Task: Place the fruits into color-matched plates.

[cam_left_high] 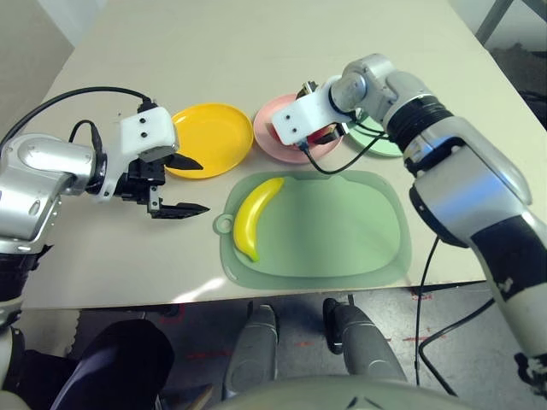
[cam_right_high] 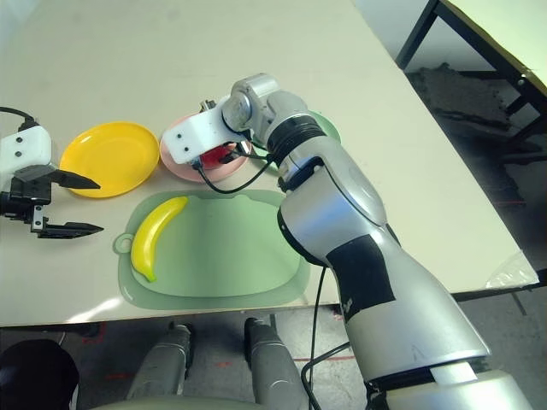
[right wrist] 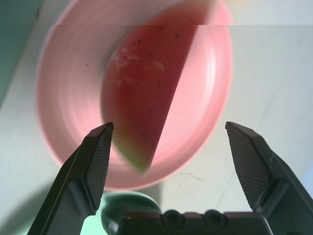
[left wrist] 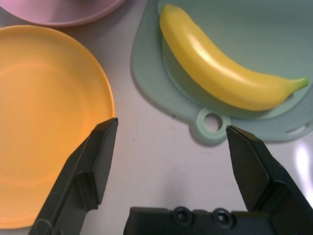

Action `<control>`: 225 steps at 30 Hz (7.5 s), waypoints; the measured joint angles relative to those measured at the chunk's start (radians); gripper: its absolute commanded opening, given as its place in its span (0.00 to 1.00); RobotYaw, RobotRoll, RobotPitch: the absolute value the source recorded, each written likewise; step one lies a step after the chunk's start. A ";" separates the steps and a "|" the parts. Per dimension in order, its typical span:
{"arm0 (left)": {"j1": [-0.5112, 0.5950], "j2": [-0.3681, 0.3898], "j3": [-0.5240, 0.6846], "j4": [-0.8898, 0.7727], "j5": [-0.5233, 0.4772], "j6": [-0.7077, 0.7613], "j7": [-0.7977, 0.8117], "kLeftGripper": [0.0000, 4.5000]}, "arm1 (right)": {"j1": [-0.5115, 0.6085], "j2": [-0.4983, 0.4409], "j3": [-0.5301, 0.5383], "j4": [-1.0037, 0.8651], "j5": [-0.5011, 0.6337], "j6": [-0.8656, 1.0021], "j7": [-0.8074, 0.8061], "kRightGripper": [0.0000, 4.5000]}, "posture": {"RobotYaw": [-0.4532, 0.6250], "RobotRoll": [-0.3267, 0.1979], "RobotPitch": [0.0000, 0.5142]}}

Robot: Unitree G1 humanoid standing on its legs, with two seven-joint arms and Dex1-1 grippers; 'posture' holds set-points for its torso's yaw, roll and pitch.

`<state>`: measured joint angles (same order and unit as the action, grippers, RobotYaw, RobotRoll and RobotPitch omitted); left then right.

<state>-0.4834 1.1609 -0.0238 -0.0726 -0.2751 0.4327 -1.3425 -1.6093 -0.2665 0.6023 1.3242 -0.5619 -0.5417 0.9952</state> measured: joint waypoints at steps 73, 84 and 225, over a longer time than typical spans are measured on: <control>-0.805 -0.276 -1.026 0.699 -0.065 -1.831 -0.262 1.00 | 1.410 -0.306 -0.580 -1.469 1.015 0.602 0.311 1.00 | 0.39 0.62 0.46; -0.812 -0.406 -0.937 0.873 0.158 -1.888 -0.208 1.00 | 1.424 -0.308 -0.578 -1.522 1.025 0.628 0.262 1.00 | 0.38 0.62 0.47; 0.140 -0.491 0.549 0.058 -0.007 -0.102 0.934 0.99 | 1.218 -0.463 -1.054 -0.525 0.905 0.278 -0.178 1.00 | 0.46 0.62 0.56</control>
<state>-0.3433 0.6703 0.5255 -0.0145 -0.2824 0.3305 -0.4086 -0.3912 -0.7291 -0.4515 0.7988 0.3427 -0.2638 0.8176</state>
